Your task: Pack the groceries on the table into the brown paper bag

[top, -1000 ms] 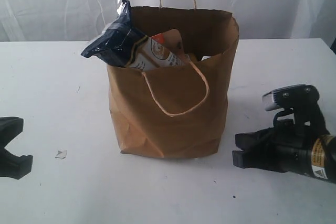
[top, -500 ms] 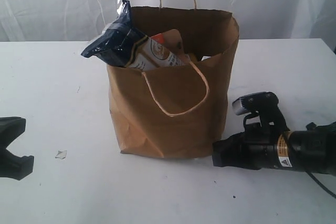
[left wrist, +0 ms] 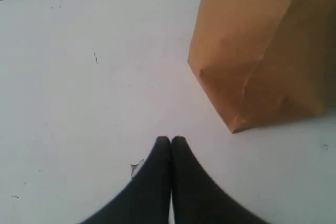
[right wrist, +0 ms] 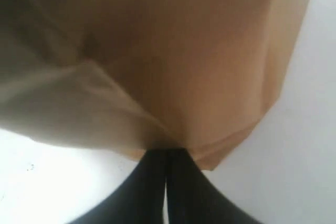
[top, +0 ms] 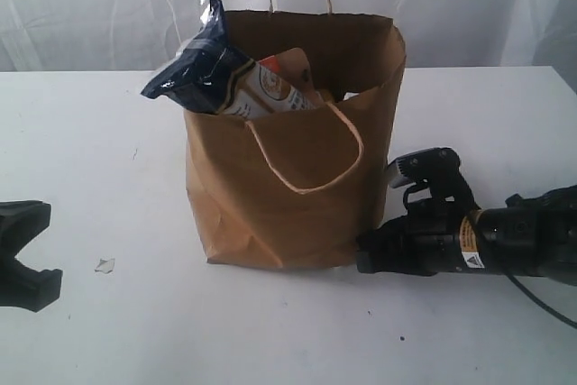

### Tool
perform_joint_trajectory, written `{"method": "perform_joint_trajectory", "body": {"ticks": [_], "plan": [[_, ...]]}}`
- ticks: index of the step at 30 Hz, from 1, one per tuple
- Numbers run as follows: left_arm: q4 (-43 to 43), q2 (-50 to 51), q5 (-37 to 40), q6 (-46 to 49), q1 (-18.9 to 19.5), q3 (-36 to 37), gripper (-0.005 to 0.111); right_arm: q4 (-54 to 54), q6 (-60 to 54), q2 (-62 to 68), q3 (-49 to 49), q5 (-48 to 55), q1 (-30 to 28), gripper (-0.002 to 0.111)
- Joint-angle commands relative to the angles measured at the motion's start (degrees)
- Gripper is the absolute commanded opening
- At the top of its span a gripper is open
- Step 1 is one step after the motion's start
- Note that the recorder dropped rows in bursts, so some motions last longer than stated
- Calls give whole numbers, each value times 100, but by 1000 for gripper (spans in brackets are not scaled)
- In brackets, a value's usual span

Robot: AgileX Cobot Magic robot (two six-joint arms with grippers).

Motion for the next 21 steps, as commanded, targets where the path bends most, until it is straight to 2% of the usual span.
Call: {"method": "perform_joint_trajectory", "body": {"ticks": [1,16,21], "plan": [[62,-3,-115,-52,2,33,0,23,-77,-14,-208,-130,2,0],[62,-3,-133,-52,2,33,0,-63,-77,-13,-546,10,2,0],[62,-3,-293,-52,2,33,0,-830,517,-13,-503,-153,2,0]]}}
